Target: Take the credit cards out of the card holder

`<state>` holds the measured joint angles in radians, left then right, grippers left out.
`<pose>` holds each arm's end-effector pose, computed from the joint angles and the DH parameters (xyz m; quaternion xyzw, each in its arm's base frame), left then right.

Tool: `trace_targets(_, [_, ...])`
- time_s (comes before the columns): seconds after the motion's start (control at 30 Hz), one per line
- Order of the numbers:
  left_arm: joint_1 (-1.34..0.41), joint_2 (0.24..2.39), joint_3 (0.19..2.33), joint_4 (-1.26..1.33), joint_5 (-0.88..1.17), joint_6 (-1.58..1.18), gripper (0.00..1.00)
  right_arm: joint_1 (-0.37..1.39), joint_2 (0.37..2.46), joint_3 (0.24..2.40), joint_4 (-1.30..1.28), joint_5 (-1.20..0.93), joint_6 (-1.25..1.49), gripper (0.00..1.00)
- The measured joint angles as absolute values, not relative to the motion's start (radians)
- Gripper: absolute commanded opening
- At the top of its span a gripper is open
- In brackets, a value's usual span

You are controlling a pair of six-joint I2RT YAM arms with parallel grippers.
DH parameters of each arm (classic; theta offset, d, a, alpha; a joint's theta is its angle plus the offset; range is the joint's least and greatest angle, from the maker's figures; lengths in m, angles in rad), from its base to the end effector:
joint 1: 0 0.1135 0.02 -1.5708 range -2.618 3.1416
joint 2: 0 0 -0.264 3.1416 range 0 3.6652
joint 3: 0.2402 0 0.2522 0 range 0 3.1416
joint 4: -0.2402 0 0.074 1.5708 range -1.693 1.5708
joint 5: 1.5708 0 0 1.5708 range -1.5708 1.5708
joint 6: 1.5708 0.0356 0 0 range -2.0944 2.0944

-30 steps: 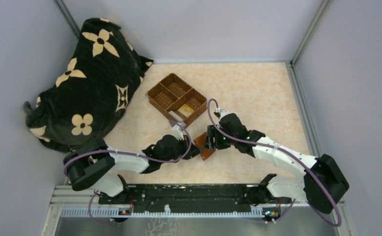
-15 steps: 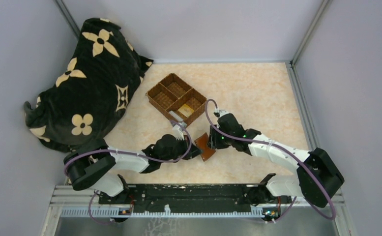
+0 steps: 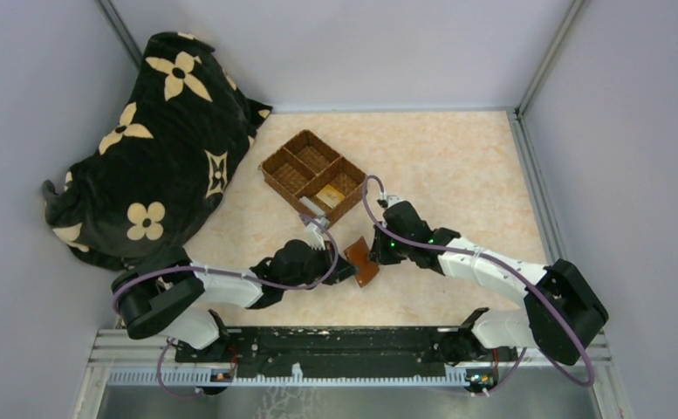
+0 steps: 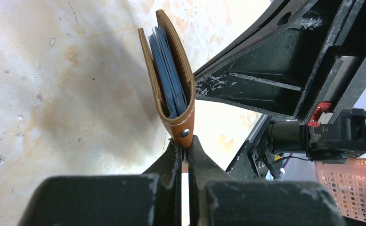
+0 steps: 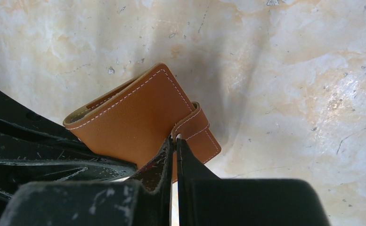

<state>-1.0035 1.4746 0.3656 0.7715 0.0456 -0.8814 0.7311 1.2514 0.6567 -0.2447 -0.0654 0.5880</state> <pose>0.1388 -0.2209 0.1474 0.0629 0.8133 -0.4787 0.3248 0.1822 0.1665 0.1951 -0.0784 0.9302 0.2431 0.2637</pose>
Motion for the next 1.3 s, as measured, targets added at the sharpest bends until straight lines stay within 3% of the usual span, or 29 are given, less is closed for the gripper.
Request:
trace_targets(0.67, [-1.005, 1.412, 0.347, 0.812, 0.054, -0.883, 0.02, 0.569, 1.195, 0.654, -0.294, -0.065, 0.534, 0.0])
trace_targets(0.77, [-1.005, 1.412, 0.347, 0.816, 0.067, -0.879, 0.58, 0.565, 1.186, 0.654, -0.302, -0.069, 0.523, 0.0])
trace_targets(0.8, [-1.005, 1.412, 0.347, 0.816, 0.072, -0.871, 0.7, 0.565, 1.181, 0.654, -0.306, -0.069, 0.52, 0.0])
trace_targets(0.87, [-1.005, 1.412, 0.348, 0.814, 0.081, -0.87, 0.82, 0.563, 1.159, 0.654, -0.318, -0.065, 0.514, 0.0])
trace_targets(1.3, [-1.006, 1.397, 0.363, 0.765, 0.082, -0.862, 0.83, 0.559, 1.019, 0.725, -0.46, -0.046, 0.482, 0.0])
